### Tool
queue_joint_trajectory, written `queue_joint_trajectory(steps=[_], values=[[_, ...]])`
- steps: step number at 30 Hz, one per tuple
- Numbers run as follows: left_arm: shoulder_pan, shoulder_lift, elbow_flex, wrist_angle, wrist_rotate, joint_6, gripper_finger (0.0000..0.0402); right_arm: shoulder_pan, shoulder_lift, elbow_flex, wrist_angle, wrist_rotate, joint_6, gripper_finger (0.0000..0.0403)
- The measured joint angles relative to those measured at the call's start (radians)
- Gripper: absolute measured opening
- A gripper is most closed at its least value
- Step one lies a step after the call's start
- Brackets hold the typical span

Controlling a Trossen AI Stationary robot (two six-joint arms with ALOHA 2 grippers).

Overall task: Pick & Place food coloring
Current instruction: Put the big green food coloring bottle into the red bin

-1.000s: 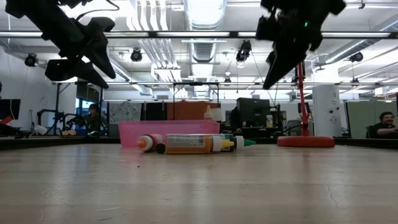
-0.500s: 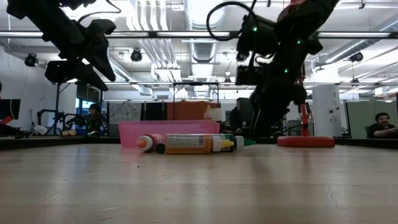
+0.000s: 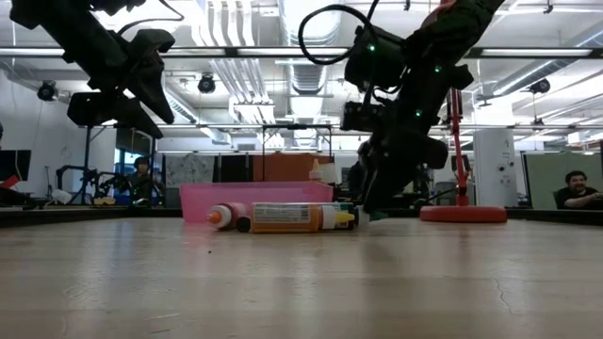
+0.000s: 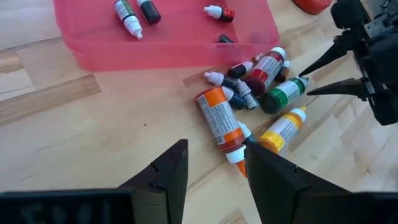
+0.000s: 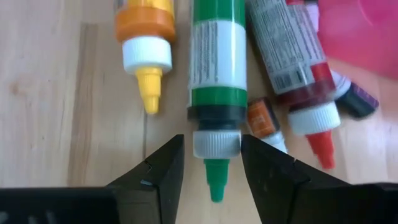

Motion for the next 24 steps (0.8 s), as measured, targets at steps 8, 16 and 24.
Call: queue_joint_trajectory(steps=[8, 16, 24], values=[[0.0, 0.0, 0.0, -0.007, -0.001, 0.014, 0.0131, 0.0, 0.033, 0.0, 0.013, -0.038, -0.03, 0.0146], [0.0, 0.0, 0.0, -0.008, -0.002, 0.027, 0.0131, 0.0, 0.056, 0.0, 0.02, -0.045, -0.005, 0.0127], [0.0, 0.0, 0.0, -0.013, -0.007, 0.031, 0.0131, 0.0, 0.056, 0.0, 0.034, -0.044, -0.007, 0.012]])
